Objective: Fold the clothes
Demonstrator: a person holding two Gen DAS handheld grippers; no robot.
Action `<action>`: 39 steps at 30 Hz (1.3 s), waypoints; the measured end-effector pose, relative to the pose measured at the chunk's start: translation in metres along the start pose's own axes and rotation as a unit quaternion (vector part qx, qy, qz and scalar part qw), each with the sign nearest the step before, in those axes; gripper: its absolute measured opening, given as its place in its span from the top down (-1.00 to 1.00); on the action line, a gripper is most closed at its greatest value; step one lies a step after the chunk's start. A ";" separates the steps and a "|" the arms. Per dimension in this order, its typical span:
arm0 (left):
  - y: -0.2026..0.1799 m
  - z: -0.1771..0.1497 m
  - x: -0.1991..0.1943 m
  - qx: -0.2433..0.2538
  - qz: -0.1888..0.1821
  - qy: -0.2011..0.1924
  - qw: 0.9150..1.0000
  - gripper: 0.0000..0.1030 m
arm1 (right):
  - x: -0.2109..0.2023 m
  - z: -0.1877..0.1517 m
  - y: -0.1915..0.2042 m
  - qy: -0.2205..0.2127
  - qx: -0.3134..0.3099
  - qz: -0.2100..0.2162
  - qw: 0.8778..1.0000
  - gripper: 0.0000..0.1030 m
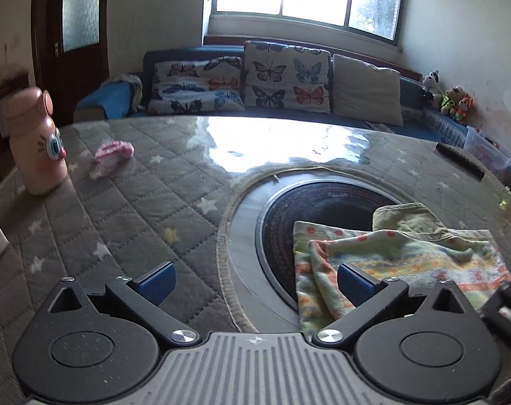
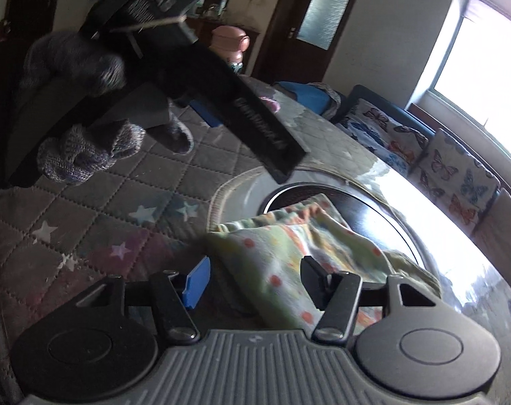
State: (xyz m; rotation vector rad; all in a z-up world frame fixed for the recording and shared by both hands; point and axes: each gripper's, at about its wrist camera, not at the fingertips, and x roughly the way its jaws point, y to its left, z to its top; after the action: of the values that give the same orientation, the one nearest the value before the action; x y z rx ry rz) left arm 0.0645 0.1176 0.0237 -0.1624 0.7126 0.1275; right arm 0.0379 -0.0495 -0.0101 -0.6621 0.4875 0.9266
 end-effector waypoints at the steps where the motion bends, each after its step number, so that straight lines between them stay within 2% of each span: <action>1: 0.001 0.000 0.001 -0.008 -0.007 0.005 1.000 -1.00 | 0.003 0.001 0.003 0.002 -0.006 0.000 1.000 -0.05; 5: 0.005 0.000 0.002 -0.035 -0.031 0.019 0.999 -1.00 | 0.021 0.004 0.012 0.017 -0.033 -0.009 0.999 0.18; 6: 0.006 0.000 0.002 -0.042 -0.037 0.022 0.998 -1.00 | 0.023 0.005 0.013 0.018 -0.033 -0.011 0.999 0.29; 11: 0.005 0.001 0.007 -0.083 -0.075 0.043 0.993 -1.00 | 0.019 0.002 0.006 0.007 -0.013 -0.009 1.000 0.63; 17: 0.001 -0.002 0.018 -0.131 -0.106 0.076 0.983 -1.00 | 0.004 0.004 -0.014 -0.023 0.039 -0.002 0.999 0.74; 25: -0.009 -0.003 0.029 -0.184 -0.166 0.106 0.963 -0.94 | -0.020 0.000 -0.041 -0.057 0.098 0.013 0.993 0.78; 33: -0.015 -0.011 0.040 -0.220 -0.217 0.129 0.942 -0.41 | -0.042 -0.016 -0.043 -0.075 0.104 0.027 0.991 0.81; 35: -0.016 -0.014 0.041 -0.227 -0.221 0.132 0.939 -0.07 | -0.045 -0.020 -0.043 -0.077 0.103 0.031 0.991 0.81; 36: -0.015 -0.015 0.042 -0.229 -0.222 0.134 0.938 0.04 | -0.047 -0.020 -0.042 -0.076 0.103 0.034 0.991 0.81; 37: -0.015 -0.016 0.043 -0.230 -0.220 0.135 0.938 0.25 | -0.049 -0.021 -0.041 -0.076 0.103 0.036 0.991 0.81; 39: -0.014 -0.018 0.044 -0.227 -0.211 0.134 0.941 0.46 | -0.051 -0.023 -0.042 -0.074 0.109 0.042 0.990 0.80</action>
State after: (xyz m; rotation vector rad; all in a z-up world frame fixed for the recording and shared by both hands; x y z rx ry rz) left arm 0.0886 0.1027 -0.0169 -0.7826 0.8962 -0.1479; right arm 0.0451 -0.1126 0.0189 -0.3732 0.4800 0.9782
